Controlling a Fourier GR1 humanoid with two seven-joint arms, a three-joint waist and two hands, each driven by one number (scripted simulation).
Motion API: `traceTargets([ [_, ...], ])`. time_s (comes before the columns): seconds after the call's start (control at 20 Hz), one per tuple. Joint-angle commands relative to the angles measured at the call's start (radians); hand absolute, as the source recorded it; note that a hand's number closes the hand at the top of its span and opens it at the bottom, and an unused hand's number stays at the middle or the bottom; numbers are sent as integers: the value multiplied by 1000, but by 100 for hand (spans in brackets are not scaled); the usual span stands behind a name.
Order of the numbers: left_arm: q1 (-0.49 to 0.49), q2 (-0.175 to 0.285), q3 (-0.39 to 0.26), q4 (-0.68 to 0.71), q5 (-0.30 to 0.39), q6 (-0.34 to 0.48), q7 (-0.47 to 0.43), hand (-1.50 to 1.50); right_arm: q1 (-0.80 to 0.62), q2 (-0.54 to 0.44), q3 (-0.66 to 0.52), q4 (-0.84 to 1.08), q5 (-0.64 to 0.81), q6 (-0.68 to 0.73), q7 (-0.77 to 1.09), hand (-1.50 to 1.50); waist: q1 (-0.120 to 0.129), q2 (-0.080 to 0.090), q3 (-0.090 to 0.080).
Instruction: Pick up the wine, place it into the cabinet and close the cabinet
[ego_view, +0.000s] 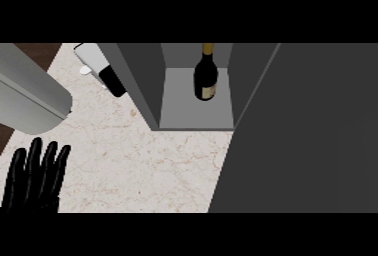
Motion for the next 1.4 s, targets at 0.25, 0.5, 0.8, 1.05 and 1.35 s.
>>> traceTargets([
  [0.25, 107, 89, 217, 5, 129, -165, 8, -150, -15, 1, 284, -164, 91, -50, 89, 150, -2, -3, -1],
  [0.5, 113, 91, 274, 63, 149, -237, 0, -150, -102, 2, 474, -52, 216, -226, 46, 150, -1, -3, -3],
  [0.8, 127, 128, 338, 55, 187, -286, 35, -150, -137, -1, 530, 8, 272, -340, -24, 150, 1, -7, -3],
  [1.05, 110, 145, 384, 67, 225, -325, 63, -150, -237, -3, 495, 96, 296, -391, -75, 150, 12, -5, -4],
  [1.35, 133, 130, 387, 34, 243, -362, 86, -150, -439, -3, 509, 181, 358, -598, -31, 150, 25, -4, -4],
])
